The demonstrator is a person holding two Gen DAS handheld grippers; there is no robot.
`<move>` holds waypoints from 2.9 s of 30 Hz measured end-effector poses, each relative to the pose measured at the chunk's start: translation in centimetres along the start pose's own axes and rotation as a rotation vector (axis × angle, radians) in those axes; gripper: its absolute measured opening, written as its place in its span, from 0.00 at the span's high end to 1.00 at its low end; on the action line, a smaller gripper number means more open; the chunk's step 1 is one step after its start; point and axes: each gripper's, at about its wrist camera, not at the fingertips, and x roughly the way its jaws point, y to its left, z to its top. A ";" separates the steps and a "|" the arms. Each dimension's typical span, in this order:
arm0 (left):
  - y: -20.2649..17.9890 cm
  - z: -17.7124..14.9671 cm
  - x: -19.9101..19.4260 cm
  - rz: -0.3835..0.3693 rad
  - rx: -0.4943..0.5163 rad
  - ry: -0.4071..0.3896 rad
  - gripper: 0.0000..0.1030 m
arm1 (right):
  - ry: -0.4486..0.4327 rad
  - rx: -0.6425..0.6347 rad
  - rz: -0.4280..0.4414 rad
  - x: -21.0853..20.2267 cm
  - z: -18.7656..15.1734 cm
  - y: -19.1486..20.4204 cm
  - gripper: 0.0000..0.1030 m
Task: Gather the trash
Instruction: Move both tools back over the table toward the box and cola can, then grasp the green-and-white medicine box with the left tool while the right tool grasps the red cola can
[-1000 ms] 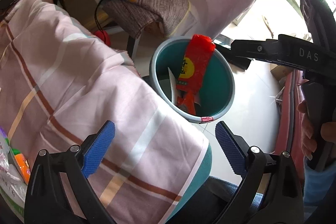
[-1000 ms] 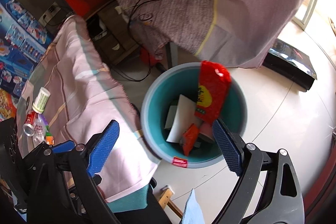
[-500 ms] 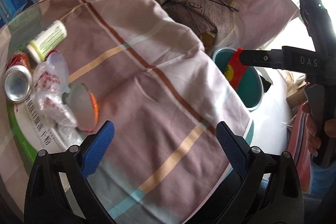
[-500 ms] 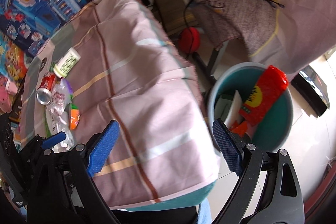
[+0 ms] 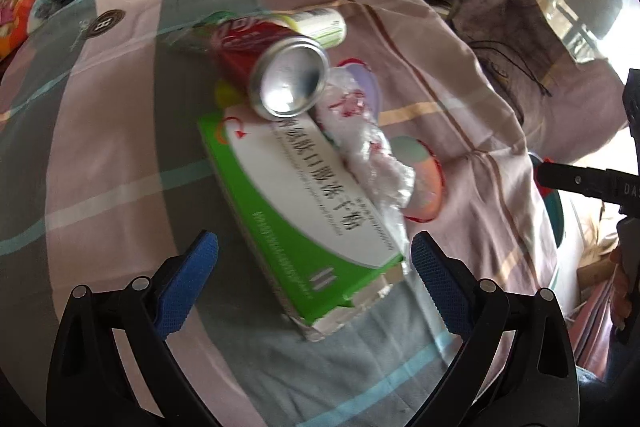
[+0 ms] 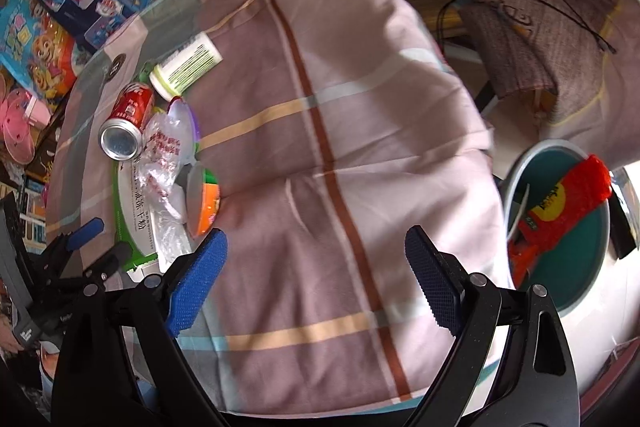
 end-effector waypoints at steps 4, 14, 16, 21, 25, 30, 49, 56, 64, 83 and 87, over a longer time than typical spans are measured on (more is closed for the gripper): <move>1.7 0.3 0.9 0.035 -0.045 0.023 0.05 | 0.010 -0.042 0.017 0.9 0.6 2.0 0.16; 2.4 1.8 2.3 0.002 -0.091 0.062 0.05 | 0.031 -0.097 0.034 1.8 3.2 4.6 0.16; 2.0 1.7 2.9 0.025 -0.087 0.076 0.05 | 0.022 -0.100 0.042 1.7 3.7 4.9 0.16; 0.7 2.5 4.4 0.012 -0.086 0.100 0.05 | 0.035 -0.090 0.046 2.5 4.2 5.0 0.16; -1.0 2.7 5.3 0.015 -0.050 0.131 0.04 | 0.054 -0.083 0.044 3.2 4.1 4.9 0.16; -0.7 2.3 5.5 0.049 -0.034 0.114 0.03 | 0.054 -0.077 0.041 3.2 4.0 4.6 0.16; 3.7 2.8 2.6 0.072 -0.045 0.067 0.29 | 0.063 -0.093 0.026 2.9 2.9 5.4 0.16; 7.5 2.1 -0.9 0.044 -0.132 0.003 0.29 | 0.070 -0.162 0.009 3.5 4.2 8.1 0.16; 12.4 3.0 -1.3 0.036 -0.226 -0.031 0.29 | 0.084 -0.331 -0.010 5.4 7.0 15.0 0.16; 17.9 0.3 -3.3 0.014 -0.319 -0.076 0.28 | 0.232 -0.668 -0.024 12.6 6.6 25.7 0.16; 18.0 -0.1 -3.6 0.013 -0.320 -0.081 0.27 | 0.360 -0.640 0.125 12.3 5.8 25.8 0.16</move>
